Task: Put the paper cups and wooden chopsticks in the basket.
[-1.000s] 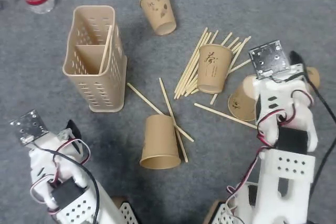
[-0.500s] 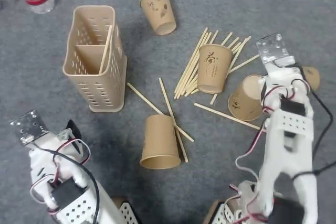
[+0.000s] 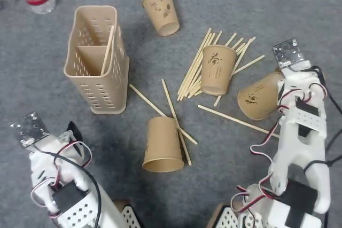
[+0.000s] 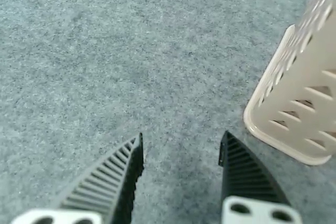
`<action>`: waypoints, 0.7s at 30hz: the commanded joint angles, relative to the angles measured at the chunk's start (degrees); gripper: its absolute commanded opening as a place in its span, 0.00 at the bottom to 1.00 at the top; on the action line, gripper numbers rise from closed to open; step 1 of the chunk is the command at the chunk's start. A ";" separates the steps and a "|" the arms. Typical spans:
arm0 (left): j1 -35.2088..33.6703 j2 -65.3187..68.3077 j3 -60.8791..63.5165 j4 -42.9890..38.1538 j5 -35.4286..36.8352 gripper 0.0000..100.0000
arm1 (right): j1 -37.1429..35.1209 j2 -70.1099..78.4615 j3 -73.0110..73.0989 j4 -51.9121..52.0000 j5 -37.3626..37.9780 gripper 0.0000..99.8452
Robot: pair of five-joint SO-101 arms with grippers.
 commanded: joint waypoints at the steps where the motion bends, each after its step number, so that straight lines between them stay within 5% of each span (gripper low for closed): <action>1: 0.44 -0.97 -0.22 -1.32 -0.79 0.22 | -2.59 1.54 2.20 -0.22 1.14 0.19; 11: 0.44 -0.97 -0.22 -1.32 -0.79 0.22 | -13.76 -0.75 8.62 -0.31 1.14 0.19; 21: 0.44 -0.97 -0.22 -1.32 -0.79 0.22 | -27.56 -25.27 18.73 6.73 0.97 0.19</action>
